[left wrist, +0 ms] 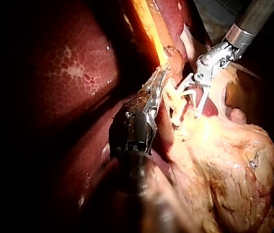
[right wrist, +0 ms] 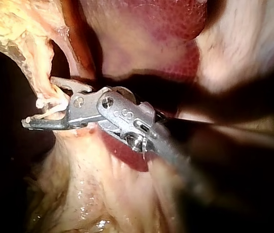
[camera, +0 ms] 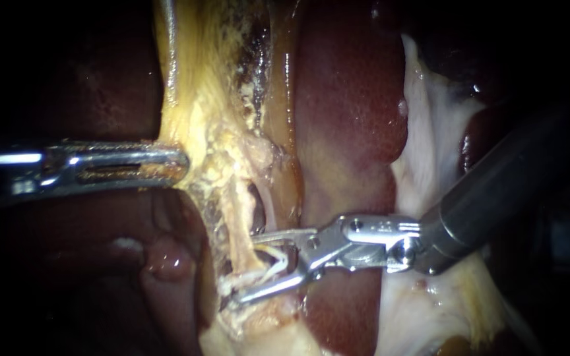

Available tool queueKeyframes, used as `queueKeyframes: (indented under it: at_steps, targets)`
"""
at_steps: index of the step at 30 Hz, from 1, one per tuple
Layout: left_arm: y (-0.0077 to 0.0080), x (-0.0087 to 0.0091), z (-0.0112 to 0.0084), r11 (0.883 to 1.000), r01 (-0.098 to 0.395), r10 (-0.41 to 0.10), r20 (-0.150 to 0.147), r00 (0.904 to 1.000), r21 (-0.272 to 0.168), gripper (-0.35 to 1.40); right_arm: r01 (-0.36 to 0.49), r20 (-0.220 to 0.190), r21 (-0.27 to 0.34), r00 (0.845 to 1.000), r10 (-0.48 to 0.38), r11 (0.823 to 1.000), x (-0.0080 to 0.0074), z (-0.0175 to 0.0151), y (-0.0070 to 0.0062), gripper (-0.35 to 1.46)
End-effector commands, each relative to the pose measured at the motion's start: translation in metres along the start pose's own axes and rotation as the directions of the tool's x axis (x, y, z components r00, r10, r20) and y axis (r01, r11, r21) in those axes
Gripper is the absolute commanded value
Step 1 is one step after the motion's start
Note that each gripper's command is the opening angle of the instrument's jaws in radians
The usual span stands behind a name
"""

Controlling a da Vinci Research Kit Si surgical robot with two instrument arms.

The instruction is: Clipping second clip left tube

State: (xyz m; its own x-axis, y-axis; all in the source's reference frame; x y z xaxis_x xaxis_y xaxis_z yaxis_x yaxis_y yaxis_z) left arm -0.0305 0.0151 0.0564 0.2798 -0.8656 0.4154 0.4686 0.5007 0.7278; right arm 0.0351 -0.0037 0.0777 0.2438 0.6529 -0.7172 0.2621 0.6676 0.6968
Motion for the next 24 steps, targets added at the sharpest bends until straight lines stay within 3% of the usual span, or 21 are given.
queueKeyframes:
  at_steps: [1,11,17,19,23,24]
  targets:
    - [0.0000,0.0001,0.0001,1.000,0.000,0.000,0.000,1.0000,0.000,-0.35,-0.004,-0.009,0.008,1.000,0.004,1.000,0.0001,0.0003,0.0000,0.54]
    - [0.0000,0.0001,0.0002,1.000,0.000,0.000,0.000,1.0000,-0.001,-0.35,-0.008,-0.020,0.014,1.000,0.008,1.000,0.0005,0.0018,0.0007,0.49]
    - [0.0000,0.0001,0.0002,1.000,0.000,0.000,0.000,1.0000,-0.001,-0.35,-0.008,-0.021,0.010,1.000,0.008,1.000,0.0006,0.0020,0.0008,0.34]
    - [0.0000,0.0001,0.0002,1.000,0.000,0.000,0.001,1.0000,-0.001,-0.35,-0.009,-0.024,-0.001,1.000,0.008,1.000,0.0005,0.0019,0.0009,0.20]
    - [0.0000,0.0001,0.0002,1.000,0.000,0.000,0.001,1.0000,-0.001,-0.35,-0.010,-0.016,-0.034,1.000,0.009,0.999,0.0004,0.0013,0.0010,-0.31]
    - [0.0000,0.0001,0.0002,1.000,0.000,0.000,0.001,1.0000,-0.001,-0.35,-0.010,-0.011,-0.038,1.000,0.010,0.999,0.0004,0.0012,0.0010,-0.35]
